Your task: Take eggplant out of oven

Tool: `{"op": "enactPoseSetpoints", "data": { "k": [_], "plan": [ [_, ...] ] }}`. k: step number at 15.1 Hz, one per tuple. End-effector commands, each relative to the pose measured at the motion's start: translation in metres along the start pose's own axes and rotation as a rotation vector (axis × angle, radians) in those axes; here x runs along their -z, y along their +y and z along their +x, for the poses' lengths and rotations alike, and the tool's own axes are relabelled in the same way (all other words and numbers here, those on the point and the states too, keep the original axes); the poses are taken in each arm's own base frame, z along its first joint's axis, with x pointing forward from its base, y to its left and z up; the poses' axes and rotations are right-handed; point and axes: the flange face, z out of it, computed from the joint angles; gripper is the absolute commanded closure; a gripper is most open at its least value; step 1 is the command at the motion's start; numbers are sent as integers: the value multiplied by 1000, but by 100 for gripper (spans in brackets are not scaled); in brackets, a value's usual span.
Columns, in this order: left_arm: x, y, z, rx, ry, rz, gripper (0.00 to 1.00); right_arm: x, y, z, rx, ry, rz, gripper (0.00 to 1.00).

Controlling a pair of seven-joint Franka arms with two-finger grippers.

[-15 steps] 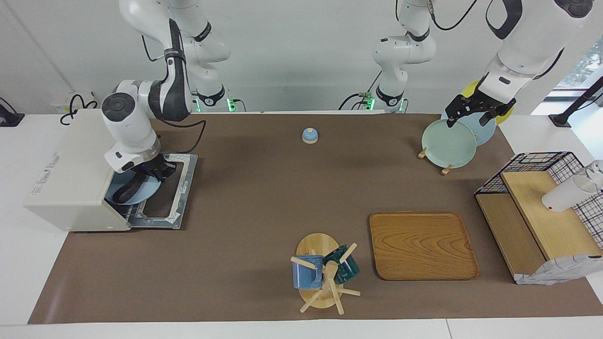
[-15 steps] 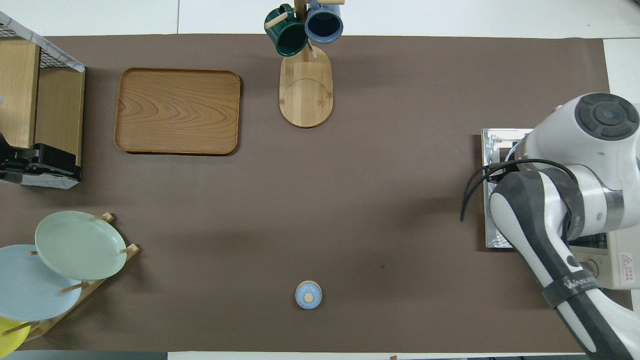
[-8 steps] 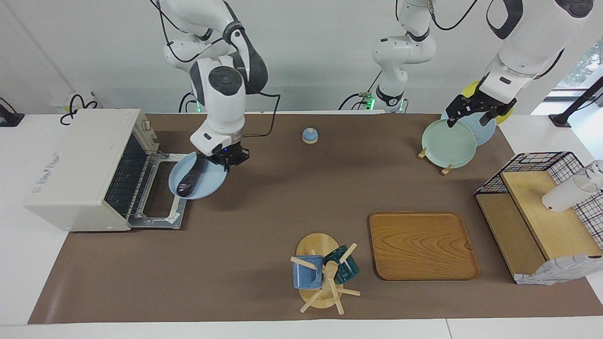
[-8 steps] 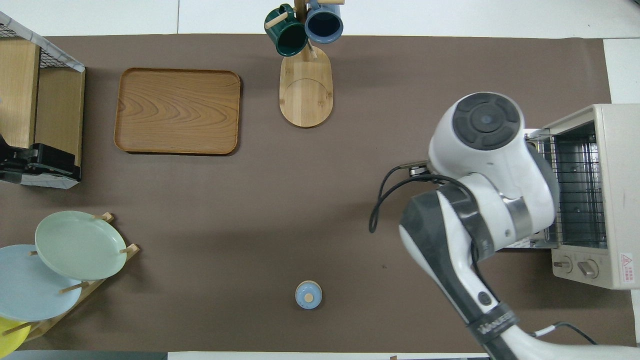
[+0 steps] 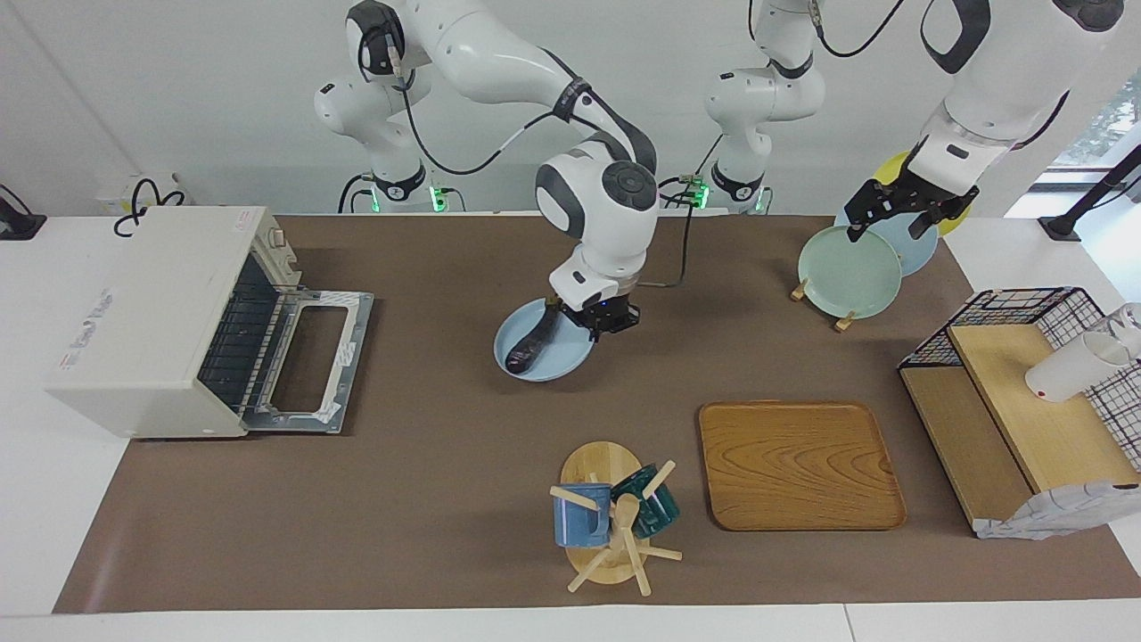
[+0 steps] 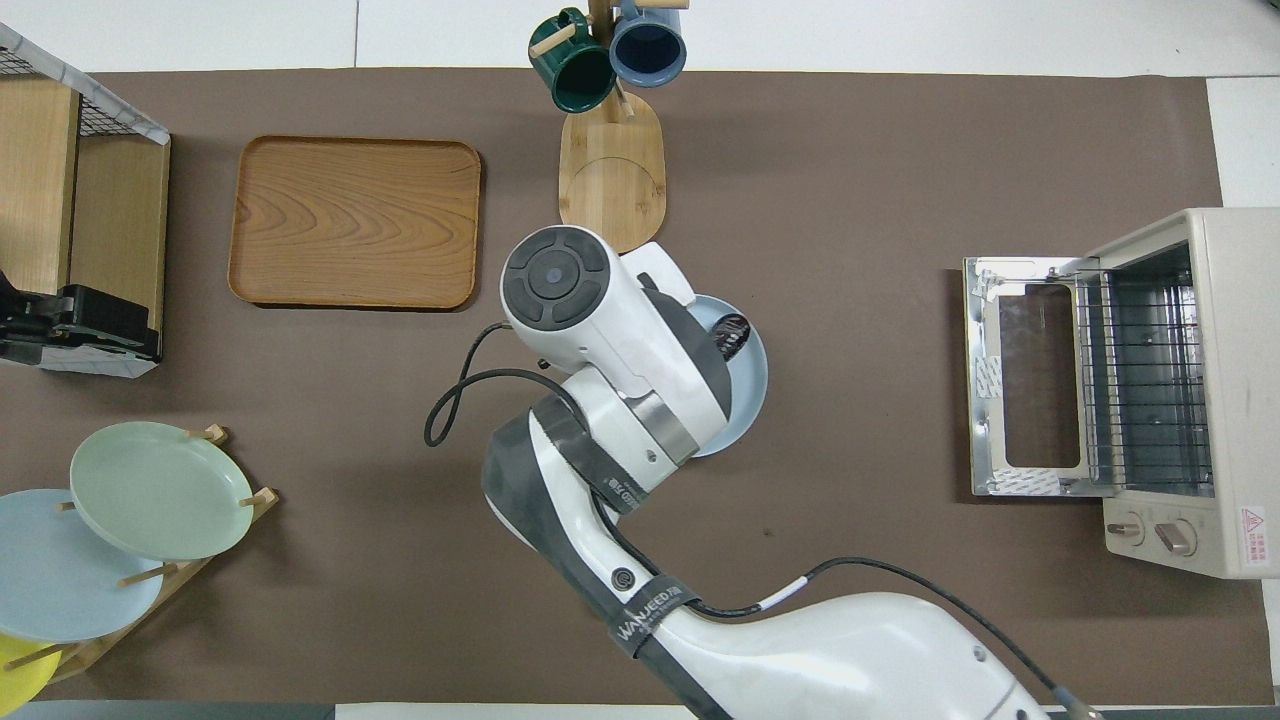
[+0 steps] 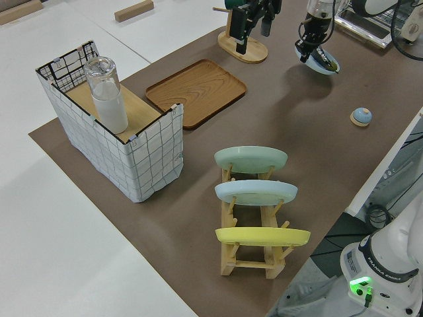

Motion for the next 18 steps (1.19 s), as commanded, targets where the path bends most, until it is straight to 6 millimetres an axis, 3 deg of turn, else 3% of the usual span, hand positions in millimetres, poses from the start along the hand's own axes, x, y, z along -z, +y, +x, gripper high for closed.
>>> {"op": "enactPoseSetpoints", "data": {
  "k": [1, 4, 5, 7, 8, 11, 12, 13, 15, 18],
  "plan": [
    [3, -9, -3, 9, 31, 21, 0, -19, -26, -29, -34, -8, 19, 100],
    [-3, -8, -3, 3, 23, 21, 0, -18, -25, -27, -48, -10, 28, 100],
    [-3, -8, -4, 1, 34, 22, 0, -18, -23, -23, -62, -16, 35, 93],
    [-7, -8, -4, 4, 46, 22, 0, -15, -25, -22, -49, 6, 26, 53],
    [-7, -8, -5, 4, 51, 22, 0, -3, -23, -16, -38, 31, 16, 53],
    [-24, -2, -8, -8, 76, 23, 0, 49, 49, 41, 31, 25, -57, 55],
    [-25, 5, -8, -21, 86, 24, 0, 57, 73, 53, 59, 13, -65, 60],
    [-26, 17, -8, -43, 90, 23, 0, 61, 104, 64, 64, -10, -90, 72],
    [-32, 57, -7, -117, 96, 19, 0, 57, 158, 80, 76, -50, -122, 97],
    [-60, 142, -14, -134, 67, -29, 0, 25, 225, 87, 71, -107, -185, 100]
  ]
}}
